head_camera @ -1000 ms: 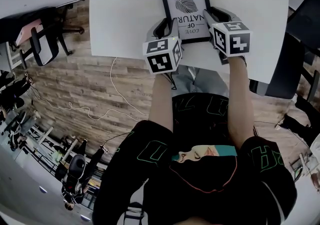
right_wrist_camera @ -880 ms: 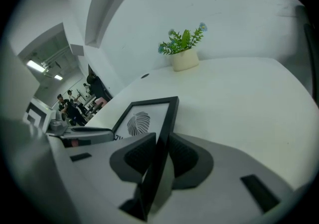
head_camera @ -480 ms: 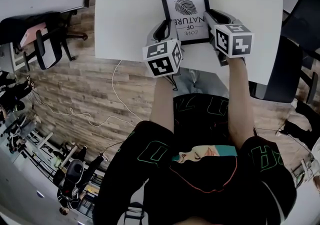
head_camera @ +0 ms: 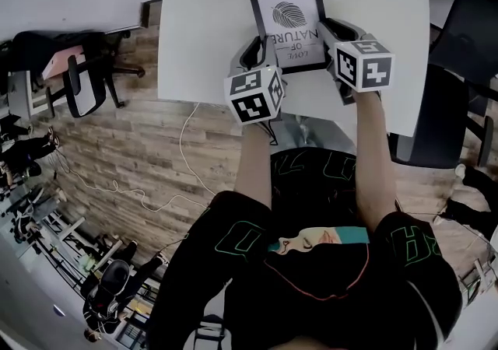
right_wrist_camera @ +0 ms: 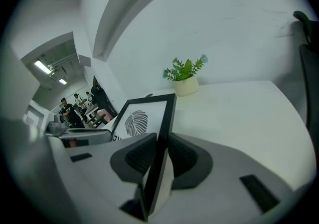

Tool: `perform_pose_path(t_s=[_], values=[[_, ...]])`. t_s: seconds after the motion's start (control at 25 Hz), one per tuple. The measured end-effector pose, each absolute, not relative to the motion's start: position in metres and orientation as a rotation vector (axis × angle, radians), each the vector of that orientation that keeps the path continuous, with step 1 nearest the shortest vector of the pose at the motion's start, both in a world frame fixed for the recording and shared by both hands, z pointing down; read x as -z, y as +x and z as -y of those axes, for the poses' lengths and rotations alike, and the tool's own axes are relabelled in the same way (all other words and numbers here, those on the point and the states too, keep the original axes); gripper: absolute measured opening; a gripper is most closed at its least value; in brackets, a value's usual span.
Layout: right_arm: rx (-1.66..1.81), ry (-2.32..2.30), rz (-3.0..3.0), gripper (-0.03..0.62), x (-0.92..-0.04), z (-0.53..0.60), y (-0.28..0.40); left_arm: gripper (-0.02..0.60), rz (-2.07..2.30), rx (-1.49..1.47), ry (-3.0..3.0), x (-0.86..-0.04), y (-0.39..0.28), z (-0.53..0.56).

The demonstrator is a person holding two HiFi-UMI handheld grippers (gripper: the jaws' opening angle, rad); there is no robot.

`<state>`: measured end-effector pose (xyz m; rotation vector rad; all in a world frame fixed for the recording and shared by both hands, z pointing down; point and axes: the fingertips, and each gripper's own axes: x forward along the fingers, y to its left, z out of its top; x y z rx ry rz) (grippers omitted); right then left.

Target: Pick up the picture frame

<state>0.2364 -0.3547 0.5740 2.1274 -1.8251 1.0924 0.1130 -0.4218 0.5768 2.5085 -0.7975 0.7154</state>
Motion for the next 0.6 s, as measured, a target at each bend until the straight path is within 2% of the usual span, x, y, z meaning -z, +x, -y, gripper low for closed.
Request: perform_pose_path(t_s=[0.6], values=[[-0.934, 2.186, 1.907, 0.077, -0.520, 0.353, 0.252, 0.080, 0.826, -0.620, 2.620, -0.523, 0.127, 0.415]])
